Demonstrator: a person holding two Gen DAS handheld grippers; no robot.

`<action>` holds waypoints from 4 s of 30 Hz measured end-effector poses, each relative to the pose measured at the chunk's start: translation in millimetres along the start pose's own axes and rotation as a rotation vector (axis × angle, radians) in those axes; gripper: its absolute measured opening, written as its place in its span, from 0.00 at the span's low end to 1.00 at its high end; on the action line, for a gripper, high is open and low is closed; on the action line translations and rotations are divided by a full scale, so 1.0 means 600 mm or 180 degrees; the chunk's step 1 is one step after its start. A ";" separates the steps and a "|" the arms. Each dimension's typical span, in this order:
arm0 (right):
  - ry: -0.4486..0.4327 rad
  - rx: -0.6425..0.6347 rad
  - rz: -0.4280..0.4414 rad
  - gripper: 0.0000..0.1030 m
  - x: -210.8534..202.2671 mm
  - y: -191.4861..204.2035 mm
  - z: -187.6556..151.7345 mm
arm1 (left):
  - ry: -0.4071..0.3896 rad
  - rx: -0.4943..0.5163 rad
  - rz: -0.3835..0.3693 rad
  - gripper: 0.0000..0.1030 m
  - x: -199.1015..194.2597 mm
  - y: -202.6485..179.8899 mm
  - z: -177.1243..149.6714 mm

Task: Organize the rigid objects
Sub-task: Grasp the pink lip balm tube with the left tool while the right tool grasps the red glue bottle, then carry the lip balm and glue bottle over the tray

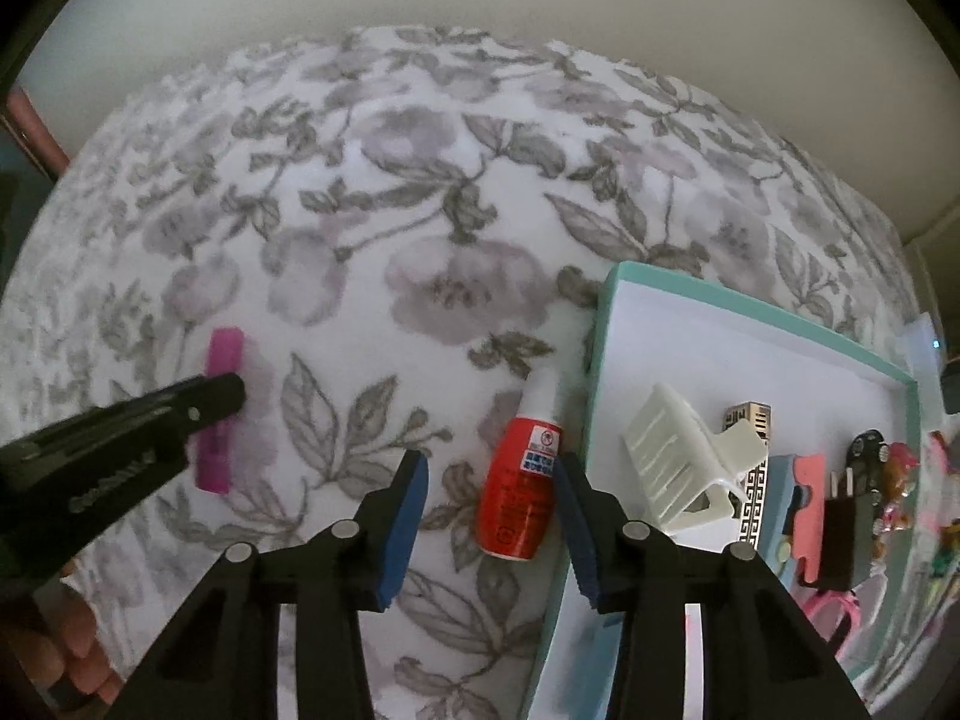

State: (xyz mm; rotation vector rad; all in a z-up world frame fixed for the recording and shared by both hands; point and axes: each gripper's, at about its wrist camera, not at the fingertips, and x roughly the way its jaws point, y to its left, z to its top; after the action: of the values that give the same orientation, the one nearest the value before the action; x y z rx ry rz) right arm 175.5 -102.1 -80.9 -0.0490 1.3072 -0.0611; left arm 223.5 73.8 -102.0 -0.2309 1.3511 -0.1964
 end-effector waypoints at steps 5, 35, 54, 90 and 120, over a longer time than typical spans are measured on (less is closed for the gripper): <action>0.0041 0.0006 -0.0046 0.45 0.011 0.009 0.001 | -0.0001 -0.0031 -0.0058 0.19 -0.003 0.011 0.001; -0.0003 0.0131 0.0226 0.26 0.032 0.013 0.002 | -0.0109 0.0136 0.0285 0.19 0.006 -0.047 -0.010; -0.0106 0.0075 0.0437 0.25 0.011 -0.008 -0.057 | -0.0226 0.0035 0.0478 0.19 -0.023 -0.043 -0.029; -0.0793 0.0509 0.0436 0.25 -0.155 -0.189 -0.037 | -0.0978 0.0585 0.0039 0.19 -0.173 -0.260 -0.033; -0.0444 0.1184 0.0106 0.25 -0.106 -0.423 -0.109 | -0.0463 0.1577 -0.0023 0.19 -0.059 -0.503 -0.133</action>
State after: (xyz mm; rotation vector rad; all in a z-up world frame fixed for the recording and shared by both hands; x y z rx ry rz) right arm 91.6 -350.4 -18.5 0.2812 1.1397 -0.2669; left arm 135.8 -210.5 -1.3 0.1642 1.1186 -0.5018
